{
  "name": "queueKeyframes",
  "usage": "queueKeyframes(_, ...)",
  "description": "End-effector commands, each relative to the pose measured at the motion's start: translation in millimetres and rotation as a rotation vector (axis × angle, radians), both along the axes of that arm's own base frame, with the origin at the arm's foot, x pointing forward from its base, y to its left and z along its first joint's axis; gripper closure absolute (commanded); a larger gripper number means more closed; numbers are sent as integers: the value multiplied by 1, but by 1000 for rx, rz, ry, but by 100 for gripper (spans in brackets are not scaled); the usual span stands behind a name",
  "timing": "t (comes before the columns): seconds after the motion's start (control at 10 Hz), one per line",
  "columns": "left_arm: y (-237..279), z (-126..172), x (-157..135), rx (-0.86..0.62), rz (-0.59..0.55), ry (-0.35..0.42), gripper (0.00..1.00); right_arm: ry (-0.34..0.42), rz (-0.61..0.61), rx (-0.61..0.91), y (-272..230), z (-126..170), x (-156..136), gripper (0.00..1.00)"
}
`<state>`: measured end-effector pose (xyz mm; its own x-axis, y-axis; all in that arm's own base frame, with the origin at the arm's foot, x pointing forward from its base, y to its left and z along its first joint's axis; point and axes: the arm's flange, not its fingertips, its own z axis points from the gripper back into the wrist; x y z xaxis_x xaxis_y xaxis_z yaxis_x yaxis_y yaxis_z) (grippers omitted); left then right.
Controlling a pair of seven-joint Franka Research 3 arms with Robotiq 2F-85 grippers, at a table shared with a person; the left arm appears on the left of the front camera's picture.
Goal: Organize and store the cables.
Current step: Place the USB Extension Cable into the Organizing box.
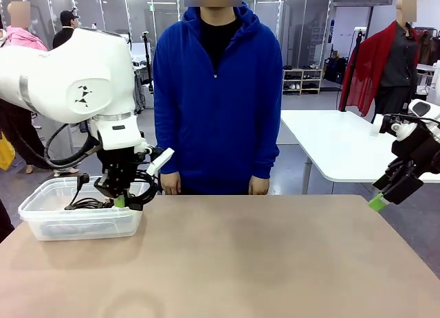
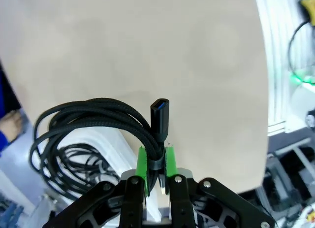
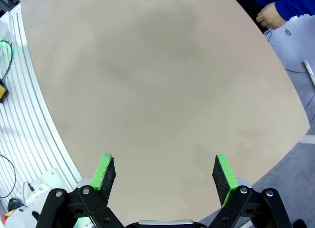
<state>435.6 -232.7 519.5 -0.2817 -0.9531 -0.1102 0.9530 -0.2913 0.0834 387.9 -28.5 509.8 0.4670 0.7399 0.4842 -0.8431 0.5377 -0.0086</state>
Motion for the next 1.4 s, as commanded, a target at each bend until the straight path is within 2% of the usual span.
queueKeyframes(0.0,35,3,3,-45,77,-47,84,8,1,-1,0,1,0,0)
queueKeyframes(0.3,85,5,27,-84,123,-47,84,8,1,-1,0,1,0,0)
queueKeyframes(0.4,102,10,32,-71,138,0,84,8,1,-1,0,1,0,0)
queueKeyframes(0.7,118,12,42,-81,191,16,84,8,1,-1,0,1,0,0)
queueKeyframes(0.8,118,13,39,-81,151,66,84,8,1,-1,0,1,0,0)
queueKeyframes(0.9,121,6,39,-56,202,-9,84,8,1,-1,0,1,0,0)
queueKeyframes(1.3,121,6,39,-56,202,-9,84,8,1,-1,0,1,0,0)
